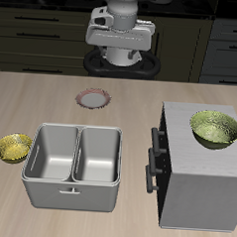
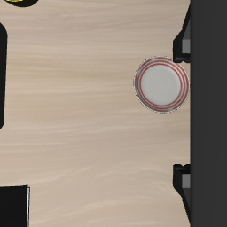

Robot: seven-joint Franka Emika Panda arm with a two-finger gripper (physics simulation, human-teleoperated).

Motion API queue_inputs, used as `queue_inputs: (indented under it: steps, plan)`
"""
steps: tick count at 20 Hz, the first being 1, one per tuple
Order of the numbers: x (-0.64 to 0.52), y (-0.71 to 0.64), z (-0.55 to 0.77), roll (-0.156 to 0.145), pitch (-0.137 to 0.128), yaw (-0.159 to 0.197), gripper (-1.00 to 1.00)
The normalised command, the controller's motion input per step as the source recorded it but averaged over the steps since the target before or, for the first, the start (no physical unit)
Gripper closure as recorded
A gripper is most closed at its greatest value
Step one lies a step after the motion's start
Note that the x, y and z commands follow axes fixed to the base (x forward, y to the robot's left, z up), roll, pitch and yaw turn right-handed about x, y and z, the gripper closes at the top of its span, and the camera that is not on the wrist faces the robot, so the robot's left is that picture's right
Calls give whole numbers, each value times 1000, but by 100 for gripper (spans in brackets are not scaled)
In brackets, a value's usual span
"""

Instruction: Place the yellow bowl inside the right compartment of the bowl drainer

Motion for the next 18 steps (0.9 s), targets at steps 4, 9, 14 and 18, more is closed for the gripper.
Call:
queue_inputs:
  steps: [4,9,14,18]
  plan:
    - [-5,-162,56,-32,-16,3,-100]
    - [40,-358,99,-55,-29,1,-100]
    - [55,-429,177,-26,-59,-18,-100]
    - [150,-468,108,-28,8,-33,-100]
